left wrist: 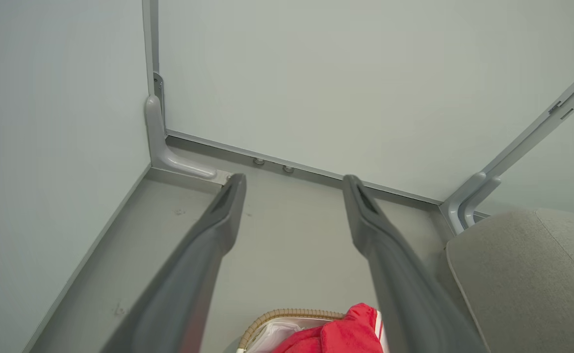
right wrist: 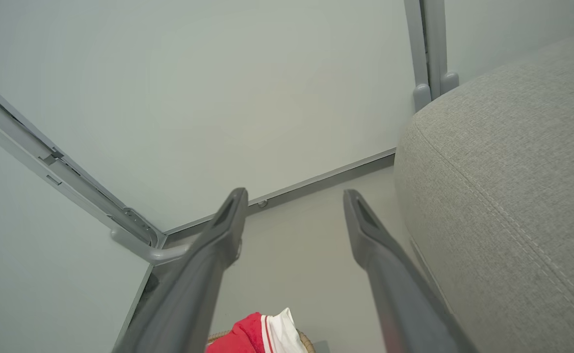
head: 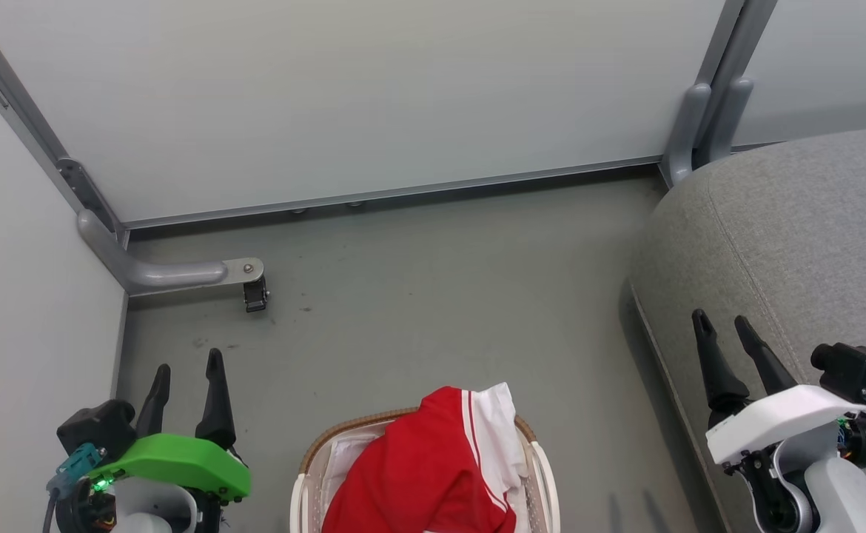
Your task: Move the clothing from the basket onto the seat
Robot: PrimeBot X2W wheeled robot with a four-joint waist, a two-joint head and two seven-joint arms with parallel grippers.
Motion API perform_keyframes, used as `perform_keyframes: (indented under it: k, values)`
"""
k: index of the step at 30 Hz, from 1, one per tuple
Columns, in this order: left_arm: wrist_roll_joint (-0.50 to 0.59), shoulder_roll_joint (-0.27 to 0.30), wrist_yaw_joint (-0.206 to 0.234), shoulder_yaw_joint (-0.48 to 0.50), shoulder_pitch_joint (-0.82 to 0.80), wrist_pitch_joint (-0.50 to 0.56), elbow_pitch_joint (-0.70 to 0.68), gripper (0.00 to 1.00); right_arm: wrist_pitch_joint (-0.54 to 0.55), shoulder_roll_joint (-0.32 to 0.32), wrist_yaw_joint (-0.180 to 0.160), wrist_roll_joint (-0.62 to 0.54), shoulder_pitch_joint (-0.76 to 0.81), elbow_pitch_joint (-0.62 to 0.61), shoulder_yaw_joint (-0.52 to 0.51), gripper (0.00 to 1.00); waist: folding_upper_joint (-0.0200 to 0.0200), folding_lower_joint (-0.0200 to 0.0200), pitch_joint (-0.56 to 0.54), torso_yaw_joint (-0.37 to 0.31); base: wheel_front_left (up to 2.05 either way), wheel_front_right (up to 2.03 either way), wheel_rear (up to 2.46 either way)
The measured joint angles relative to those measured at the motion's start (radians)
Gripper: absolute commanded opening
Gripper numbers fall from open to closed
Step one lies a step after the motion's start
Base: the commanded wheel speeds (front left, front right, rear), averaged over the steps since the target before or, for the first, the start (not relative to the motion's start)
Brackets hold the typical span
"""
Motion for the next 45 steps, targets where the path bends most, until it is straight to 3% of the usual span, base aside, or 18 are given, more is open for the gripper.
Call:
perform_keyframes:
  k: [31, 45]
  values:
    - [0.281, 0.001, 0.019, -0.037, 0.005, -0.071, 0.001, 1.00, -0.071, -0.012, 0.000, -0.265, 0.011, 0.026, 0.031, 1.00, 0.0000, 0.0000, 0.028, -0.010, 0.00, 0.00, 0.00]
    - [0.385, -0.032, -0.032, -0.120, -0.084, -0.097, 0.098, 1.00, -0.098, -0.031, 0.001, -0.346, -0.072, 0.013, 0.097, 1.00, 0.0000, 0.0000, 0.158, -0.050, 0.00, 0.00, 0.00]
